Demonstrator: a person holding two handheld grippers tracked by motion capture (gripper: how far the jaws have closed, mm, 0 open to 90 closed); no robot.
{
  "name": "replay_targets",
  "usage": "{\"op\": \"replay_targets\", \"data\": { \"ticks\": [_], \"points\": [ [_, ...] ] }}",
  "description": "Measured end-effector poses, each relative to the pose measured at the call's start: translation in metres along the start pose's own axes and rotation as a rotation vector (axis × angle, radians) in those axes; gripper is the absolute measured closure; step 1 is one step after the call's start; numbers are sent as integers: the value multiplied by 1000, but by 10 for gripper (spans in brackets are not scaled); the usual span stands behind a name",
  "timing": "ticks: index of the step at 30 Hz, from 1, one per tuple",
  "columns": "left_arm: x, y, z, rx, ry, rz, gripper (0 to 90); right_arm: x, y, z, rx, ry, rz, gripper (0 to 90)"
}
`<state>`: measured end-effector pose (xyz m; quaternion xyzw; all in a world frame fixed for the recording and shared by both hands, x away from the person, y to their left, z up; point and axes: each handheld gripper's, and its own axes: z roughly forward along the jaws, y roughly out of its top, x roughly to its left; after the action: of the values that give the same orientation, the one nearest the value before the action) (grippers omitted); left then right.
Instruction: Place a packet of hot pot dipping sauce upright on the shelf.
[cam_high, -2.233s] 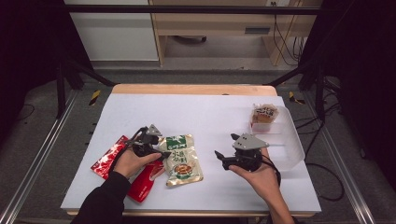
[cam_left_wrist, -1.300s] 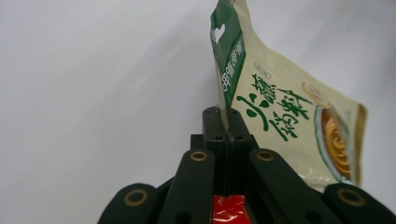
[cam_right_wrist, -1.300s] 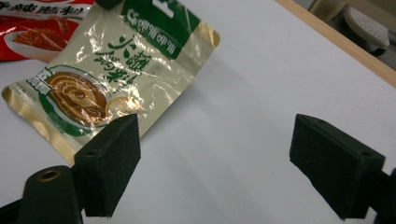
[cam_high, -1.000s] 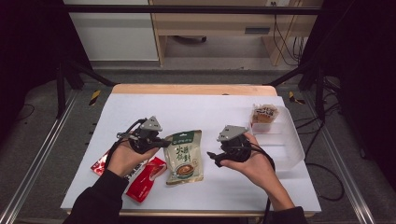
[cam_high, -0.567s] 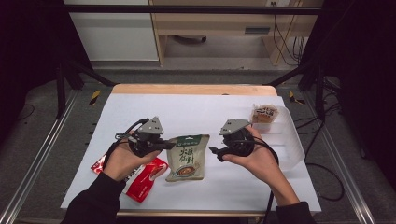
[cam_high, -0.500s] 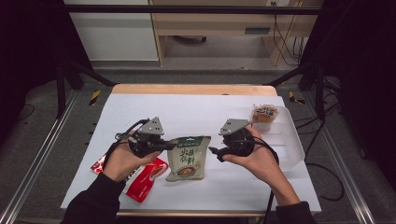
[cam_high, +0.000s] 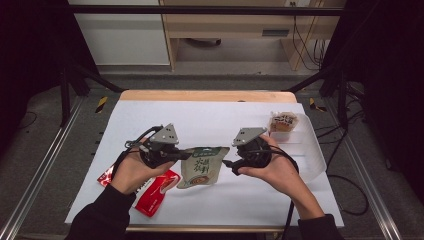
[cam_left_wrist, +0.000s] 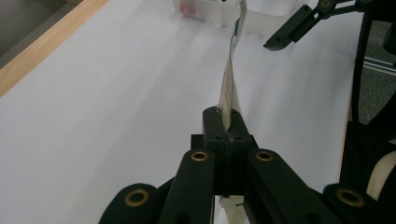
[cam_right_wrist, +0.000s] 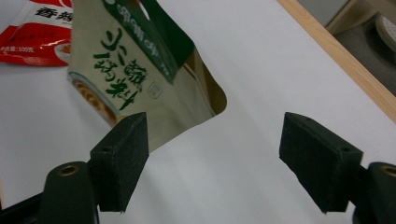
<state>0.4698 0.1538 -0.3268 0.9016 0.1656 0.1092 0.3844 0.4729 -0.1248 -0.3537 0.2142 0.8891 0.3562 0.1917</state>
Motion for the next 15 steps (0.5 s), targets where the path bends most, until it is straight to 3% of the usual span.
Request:
{"op": "replay_targets", "data": {
  "ticks": [8, 15],
  "points": [
    [1, 3, -2, -6, 8, 2, 900, 1, 11, 1, -5, 28, -18, 270],
    [0, 7, -5, -9, 0, 19, 900, 0, 22, 13, 32, 62, -57, 324]
  ]
}}
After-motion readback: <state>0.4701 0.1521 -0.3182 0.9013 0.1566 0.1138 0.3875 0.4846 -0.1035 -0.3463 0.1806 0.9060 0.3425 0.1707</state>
